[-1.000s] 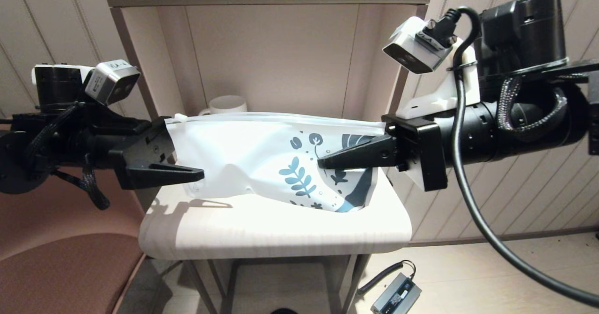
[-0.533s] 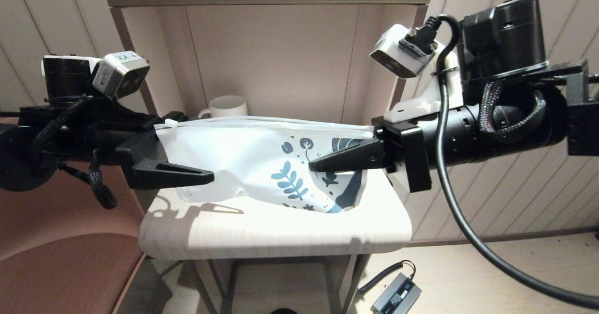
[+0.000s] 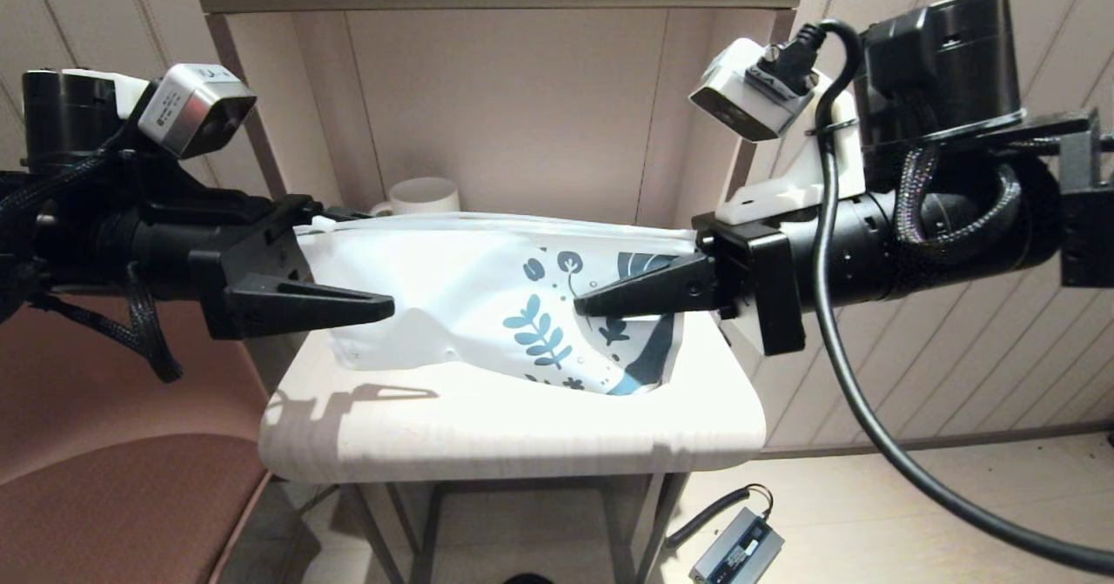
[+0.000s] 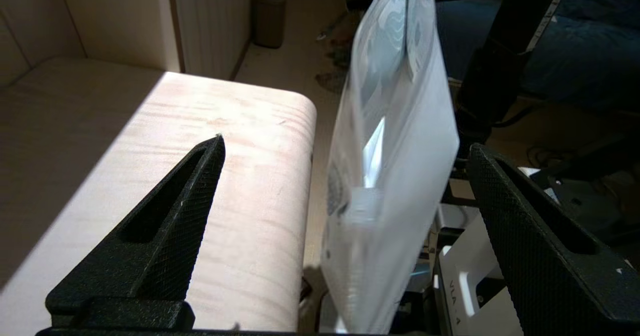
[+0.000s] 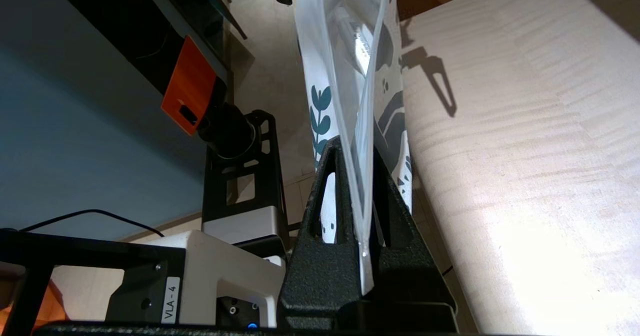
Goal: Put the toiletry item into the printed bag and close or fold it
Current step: Hand it to the other hand
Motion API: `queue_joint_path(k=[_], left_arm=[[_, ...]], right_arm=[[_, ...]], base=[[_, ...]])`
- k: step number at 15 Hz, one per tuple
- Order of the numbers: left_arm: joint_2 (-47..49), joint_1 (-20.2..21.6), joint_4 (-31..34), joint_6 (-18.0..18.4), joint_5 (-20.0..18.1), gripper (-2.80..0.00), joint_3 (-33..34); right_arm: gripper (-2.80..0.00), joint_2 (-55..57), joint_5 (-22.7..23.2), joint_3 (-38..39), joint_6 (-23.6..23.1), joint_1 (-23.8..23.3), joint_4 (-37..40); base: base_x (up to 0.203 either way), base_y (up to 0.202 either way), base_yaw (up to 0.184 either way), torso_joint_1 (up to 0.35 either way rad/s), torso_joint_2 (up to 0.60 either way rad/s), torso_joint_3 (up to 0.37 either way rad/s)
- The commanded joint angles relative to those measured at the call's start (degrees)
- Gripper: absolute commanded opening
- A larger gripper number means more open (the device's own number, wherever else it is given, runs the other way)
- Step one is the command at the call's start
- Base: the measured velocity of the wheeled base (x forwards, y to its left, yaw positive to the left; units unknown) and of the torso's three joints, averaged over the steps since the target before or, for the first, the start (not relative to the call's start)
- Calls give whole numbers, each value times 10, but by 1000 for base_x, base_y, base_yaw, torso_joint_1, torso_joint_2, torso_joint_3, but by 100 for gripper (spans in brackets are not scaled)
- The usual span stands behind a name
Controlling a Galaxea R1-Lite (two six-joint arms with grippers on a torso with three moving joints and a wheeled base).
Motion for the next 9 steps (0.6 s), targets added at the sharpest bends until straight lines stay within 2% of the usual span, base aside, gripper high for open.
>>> queue_joint_path(k=[1,3,5,6,7,8,9], left_arm=[[-11,9,0,1,12,0,-2],[-23,37,40,1,35,0,-36],[-67,101,94,1,49,0,-41],[-102,140,121,0,71,0,-34],[-144,184,149,0,110,0,-23],[-186,229,169,0,166,0,-10],[-229,264,182,-1,258,0,0]], right_arm=[[-280,-5,2,-3,1,0,1],[-280,-14,1,-4,1,-3,1],[-280,-30,0,1,1,-7,2],[-280,-40,-1,4,0,-8,3],[-280,-51,-2,7,0,-9,4],[-280,-60,-2,9,0,-14,4],[-280,-68,-1,11,0,-23,5]], base=[[0,0,0,0,0,0],[0,0,0,0,0,0],[0,0,0,0,0,0],[0,0,0,0,0,0],[0,0,0,0,0,0],[0,0,0,0,0,0],[0,0,0,0,0,0]])
